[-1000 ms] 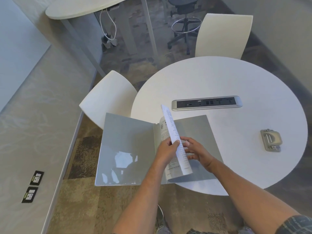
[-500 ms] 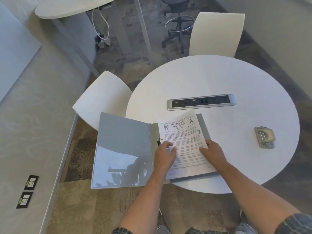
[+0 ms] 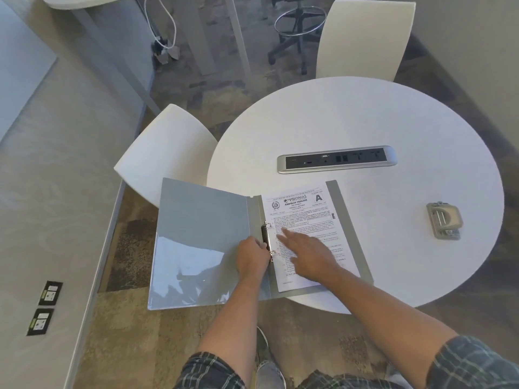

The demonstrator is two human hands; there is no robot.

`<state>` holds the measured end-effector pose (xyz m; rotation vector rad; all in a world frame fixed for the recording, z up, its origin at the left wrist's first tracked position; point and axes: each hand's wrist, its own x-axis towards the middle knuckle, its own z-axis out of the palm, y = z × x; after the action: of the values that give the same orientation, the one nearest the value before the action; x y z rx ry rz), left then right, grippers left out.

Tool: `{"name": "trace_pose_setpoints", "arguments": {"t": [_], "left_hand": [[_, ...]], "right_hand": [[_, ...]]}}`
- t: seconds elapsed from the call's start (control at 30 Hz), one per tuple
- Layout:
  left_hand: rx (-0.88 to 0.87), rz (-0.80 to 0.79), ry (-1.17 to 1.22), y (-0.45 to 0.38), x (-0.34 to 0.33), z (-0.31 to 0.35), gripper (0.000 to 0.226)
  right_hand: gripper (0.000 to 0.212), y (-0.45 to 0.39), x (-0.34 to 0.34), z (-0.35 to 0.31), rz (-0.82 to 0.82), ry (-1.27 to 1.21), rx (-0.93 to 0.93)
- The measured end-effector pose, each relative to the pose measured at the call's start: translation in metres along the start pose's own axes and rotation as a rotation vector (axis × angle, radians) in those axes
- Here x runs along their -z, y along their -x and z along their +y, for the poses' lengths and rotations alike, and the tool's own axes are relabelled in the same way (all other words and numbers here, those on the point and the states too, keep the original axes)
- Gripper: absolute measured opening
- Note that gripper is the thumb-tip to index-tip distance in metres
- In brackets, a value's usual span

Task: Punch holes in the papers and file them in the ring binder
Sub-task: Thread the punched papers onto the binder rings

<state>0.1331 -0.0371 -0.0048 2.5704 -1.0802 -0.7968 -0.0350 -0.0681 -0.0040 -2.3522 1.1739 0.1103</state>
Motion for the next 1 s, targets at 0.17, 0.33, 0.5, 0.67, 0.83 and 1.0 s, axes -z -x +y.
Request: {"name": "trace_pose_setpoints", "arguments": {"t": [0.17, 0.33, 0.5, 0.67, 0.83, 1.0], "left_hand": [[0.059, -0.02, 0.05, -0.006, -0.002, 0.006, 0.017], [0.124, -0.054, 0.155, -0.011, -0.002, 0.011, 0.017], [0.195, -0.077, 0.212, -0.016, 0.002, 0.014, 0.03], [0.181, -0.093, 0.238, -0.011, 0.004, 0.013, 0.024], [0.104, -0.042, 0.238, -0.004, 0.005, 0.014, 0.022], [0.003, -0.07, 0.345, 0.0, 0.0, 0.011, 0.013]], "right_hand": [[0.07, -0.011, -0.01, -0.001, -0.234, 0.221, 0.055], [0.078, -0.008, -0.019, -0.001, -0.261, 0.303, 0.066], [0.078, -0.008, -0.02, 0.0, -0.255, 0.29, 0.065], [0.079, -0.008, -0.019, 0.003, -0.25, 0.257, 0.064], [0.09, -0.006, -0.023, 0.002, -0.212, 0.235, 0.05], [0.1, -0.004, -0.021, 0.001, -0.176, 0.167, 0.035]]}}
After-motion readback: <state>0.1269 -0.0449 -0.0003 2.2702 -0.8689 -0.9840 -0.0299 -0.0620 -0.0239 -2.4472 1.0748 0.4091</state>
